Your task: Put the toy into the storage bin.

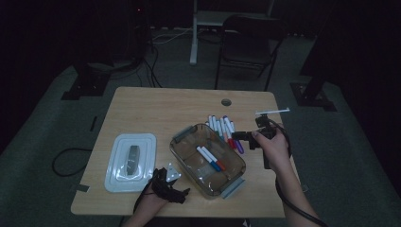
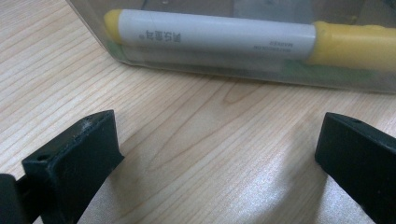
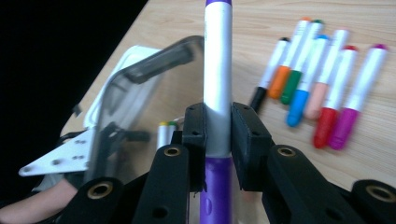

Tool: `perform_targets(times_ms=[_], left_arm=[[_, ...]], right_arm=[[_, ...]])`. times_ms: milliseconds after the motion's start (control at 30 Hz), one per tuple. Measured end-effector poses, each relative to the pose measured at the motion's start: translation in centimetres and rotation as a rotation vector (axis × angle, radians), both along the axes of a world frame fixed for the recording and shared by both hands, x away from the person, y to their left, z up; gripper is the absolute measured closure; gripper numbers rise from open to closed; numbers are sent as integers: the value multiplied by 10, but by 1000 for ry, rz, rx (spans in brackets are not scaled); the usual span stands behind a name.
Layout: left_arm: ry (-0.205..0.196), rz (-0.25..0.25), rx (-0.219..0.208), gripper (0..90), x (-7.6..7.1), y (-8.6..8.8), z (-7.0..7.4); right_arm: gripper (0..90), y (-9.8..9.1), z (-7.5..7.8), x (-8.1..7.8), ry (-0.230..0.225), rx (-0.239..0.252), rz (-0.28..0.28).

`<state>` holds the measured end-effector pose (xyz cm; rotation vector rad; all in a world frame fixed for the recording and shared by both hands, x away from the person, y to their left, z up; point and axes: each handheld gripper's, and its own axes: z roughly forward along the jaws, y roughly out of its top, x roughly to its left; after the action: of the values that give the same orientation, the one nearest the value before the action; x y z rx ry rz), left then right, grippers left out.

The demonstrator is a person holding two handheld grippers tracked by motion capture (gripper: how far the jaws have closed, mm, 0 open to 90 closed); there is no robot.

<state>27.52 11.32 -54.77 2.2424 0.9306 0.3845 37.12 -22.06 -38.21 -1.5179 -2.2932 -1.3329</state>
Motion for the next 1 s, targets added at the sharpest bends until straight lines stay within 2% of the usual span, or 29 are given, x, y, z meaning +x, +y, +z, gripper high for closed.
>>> perform_targets(times_ms=[33, 133, 167, 200, 233, 267, 500, 667, 733, 767, 1000], left_arm=[[0, 0, 1, 4, 0, 0, 0], [0, 0, 0, 4, 0, 0, 0], [0, 0, 1, 4, 0, 0, 0], [0, 0, 1, 4, 0, 0, 0], [0, 0, 1, 4, 0, 0, 0], [0, 0, 1, 4, 0, 0, 0], [0, 0, 1, 4, 0, 0, 0], [-1, -1, 2, 4, 0, 0, 0], [0, -1, 3, 4, 0, 0, 0], [0, -1, 3, 4, 0, 0, 0], [1, -1, 1, 4, 0, 0, 0]], right_arm=[[768, 9, 2, -2, -5, -2, 34], [767, 18, 4, -4, -9, -3, 65], [768, 29, 3, -7, -9, -25, 99], [768, 29, 3, -7, -9, -25, 99], [768, 41, 1, -9, -5, -41, 131], [768, 41, 1, -9, -5, -41, 131], [767, 83, -15, -13, 35, -78, 248], [767, 99, -23, -12, 56, -104, 276], [768, 107, -28, -11, 64, -133, 288], [767, 114, -34, -9, 77, -147, 300], [767, 133, -53, -6, 121, -199, 336]])
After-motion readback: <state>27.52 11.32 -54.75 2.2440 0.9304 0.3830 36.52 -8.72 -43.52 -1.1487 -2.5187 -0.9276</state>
